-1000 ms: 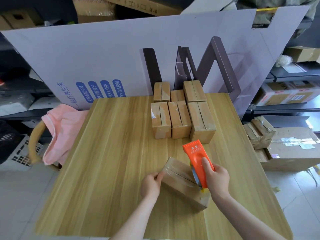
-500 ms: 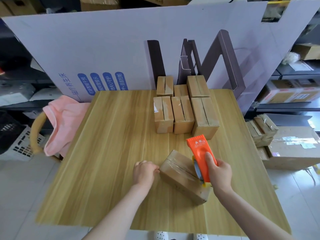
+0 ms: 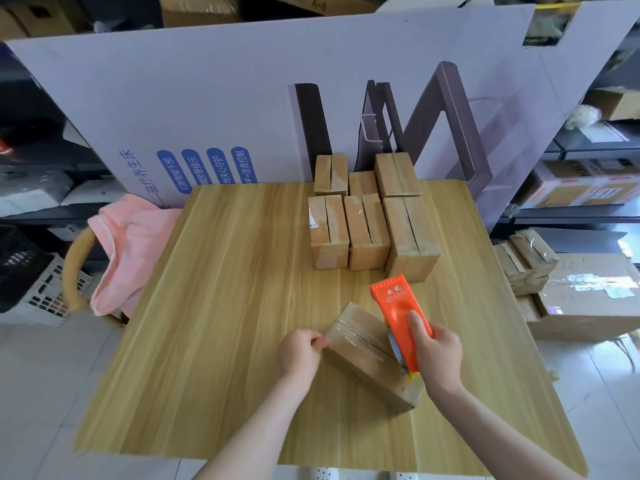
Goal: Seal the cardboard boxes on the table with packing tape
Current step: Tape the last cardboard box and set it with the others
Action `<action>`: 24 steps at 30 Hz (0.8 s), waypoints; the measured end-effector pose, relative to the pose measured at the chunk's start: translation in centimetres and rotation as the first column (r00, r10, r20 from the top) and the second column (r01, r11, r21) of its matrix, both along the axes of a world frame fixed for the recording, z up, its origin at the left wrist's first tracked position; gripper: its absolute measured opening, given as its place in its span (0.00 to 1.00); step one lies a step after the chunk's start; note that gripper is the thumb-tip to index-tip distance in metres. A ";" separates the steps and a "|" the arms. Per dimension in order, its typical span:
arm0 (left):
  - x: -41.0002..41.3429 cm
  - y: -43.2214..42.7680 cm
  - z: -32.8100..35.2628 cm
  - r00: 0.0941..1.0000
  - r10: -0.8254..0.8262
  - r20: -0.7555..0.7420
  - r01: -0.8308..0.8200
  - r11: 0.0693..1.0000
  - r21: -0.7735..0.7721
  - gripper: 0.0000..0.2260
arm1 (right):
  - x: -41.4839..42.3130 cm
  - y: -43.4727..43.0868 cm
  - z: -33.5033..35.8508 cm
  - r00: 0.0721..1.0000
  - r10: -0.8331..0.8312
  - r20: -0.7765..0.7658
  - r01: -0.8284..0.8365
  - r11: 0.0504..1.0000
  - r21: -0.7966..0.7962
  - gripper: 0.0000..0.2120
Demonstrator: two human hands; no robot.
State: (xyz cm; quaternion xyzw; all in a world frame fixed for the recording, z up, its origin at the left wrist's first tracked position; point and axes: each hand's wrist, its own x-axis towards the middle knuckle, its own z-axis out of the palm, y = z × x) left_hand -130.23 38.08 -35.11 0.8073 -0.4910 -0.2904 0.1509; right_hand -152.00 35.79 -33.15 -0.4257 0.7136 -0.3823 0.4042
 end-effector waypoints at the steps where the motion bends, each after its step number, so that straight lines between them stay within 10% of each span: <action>1: 0.0 -0.4 0.2 1.000 -0.020 0.020 0.019 0.999 0.044 0.09 | 0.0 0.0 0.1 1.000 -0.007 0.003 0.007 1.000 -0.001 0.28; 6: 0.2 -1.0 0.7 0.991 -0.128 0.044 0.121 0.982 0.144 0.17 | -1.6 -0.5 1.2 0.985 -0.122 0.119 0.119 0.992 0.032 0.24; 12: -3.5 -3.6 1.6 0.925 -0.361 0.120 0.378 0.910 -0.173 0.17 | -3.8 0.8 2.6 0.949 -0.229 0.218 0.230 0.973 0.021 0.25; 18: -10.0 -6.8 1.3 0.724 -0.688 -0.048 0.690 0.720 0.076 0.21 | -5.2 1.4 4.4 0.953 -0.206 0.220 0.219 0.975 -0.036 0.24; 24: -7.6 -5.0 0.5 0.866 -0.477 0.150 0.457 0.877 0.148 0.14 | -6.5 1.7 5.4 0.957 -0.128 0.260 0.144 0.988 -0.045 0.23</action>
